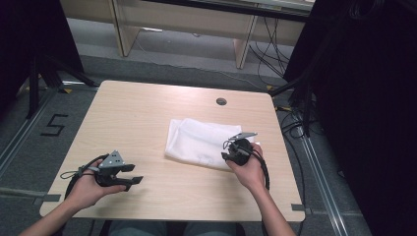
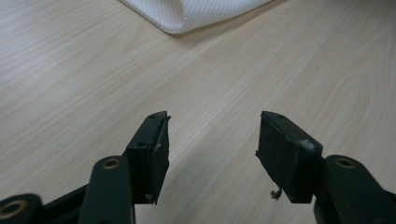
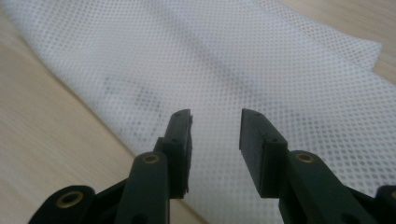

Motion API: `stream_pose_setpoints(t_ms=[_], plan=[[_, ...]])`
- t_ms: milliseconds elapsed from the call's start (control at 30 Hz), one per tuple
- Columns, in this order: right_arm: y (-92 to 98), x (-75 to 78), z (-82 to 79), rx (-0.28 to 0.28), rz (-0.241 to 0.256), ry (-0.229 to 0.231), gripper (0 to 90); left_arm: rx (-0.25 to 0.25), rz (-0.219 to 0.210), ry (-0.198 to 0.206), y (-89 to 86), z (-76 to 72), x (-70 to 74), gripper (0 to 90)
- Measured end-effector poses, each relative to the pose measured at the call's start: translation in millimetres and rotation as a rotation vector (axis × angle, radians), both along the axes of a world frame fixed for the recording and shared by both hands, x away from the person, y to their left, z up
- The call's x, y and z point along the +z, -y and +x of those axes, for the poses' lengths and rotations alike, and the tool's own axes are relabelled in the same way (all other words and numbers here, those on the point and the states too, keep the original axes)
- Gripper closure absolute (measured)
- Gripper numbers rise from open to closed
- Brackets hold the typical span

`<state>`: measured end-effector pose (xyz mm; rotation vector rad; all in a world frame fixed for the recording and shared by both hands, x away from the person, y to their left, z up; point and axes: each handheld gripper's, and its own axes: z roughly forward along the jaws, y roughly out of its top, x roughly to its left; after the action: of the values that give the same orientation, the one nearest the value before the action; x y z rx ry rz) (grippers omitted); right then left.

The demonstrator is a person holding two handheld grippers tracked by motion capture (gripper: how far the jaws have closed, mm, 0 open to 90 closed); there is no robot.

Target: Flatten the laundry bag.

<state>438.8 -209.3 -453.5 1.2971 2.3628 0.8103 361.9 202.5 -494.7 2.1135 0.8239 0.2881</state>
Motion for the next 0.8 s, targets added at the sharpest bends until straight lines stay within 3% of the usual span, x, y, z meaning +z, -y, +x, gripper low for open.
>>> stream_pose_setpoints(t_ms=[33,67,200,233,300,400,567,700,733,767,800], plan=[[-3.8,-3.5,4.4,-0.014,0.022,0.011,64.4,0.002,0.005,0.006,0.4,0.6,-0.7,42.9],[-5.5,-2.7,8.7,-0.007,0.006,-0.026,63.2,0.01,-0.009,-0.011,1.6,0.0,-1.3,42.9],[-18.6,-12.4,20.1,-0.008,0.03,-0.041,60.2,0.01,-0.023,-0.005,2.9,2.1,-2.4,42.9],[-22.8,-13.4,22.1,-0.015,0.028,-0.074,59.2,0.006,-0.01,-0.004,2.1,2.7,-2.3,42.9],[-31.6,-19.6,30.1,0.005,0.021,-0.085,56.8,0.009,-0.014,-0.012,2.0,2.0,-3.0,42.9],[-41.6,-24.6,34.6,-0.008,0.019,-0.127,55.8,0.009,-0.02,-0.006,1.3,0.7,-2.5,42.9],[-49.8,-29.2,42.0,-0.004,0.016,-0.128,55.8,0.012,-0.031,-0.004,2.0,0.2,-2.9,42.9],[-60.5,-33.9,43.4,0.012,-0.037,-0.141,60.8,0.014,-0.009,-0.009,0.9,1.0,-2.4,42.9],[-63.2,-34.5,43.2,0.039,-0.058,-0.119,67.0,0.016,-0.011,-0.013,0.9,0.9,-2.6,42.8],[-63.2,-34.5,43.2,0.039,-0.058,-0.119,67.0,0.016,-0.011,-0.013,0.9,0.9,-2.6,42.8],[-66.8,-34.3,41.7,0.05,-0.059,-0.128,76.0,0.013,-0.016,-0.015,0.8,0.5,-2.4,42.8]])
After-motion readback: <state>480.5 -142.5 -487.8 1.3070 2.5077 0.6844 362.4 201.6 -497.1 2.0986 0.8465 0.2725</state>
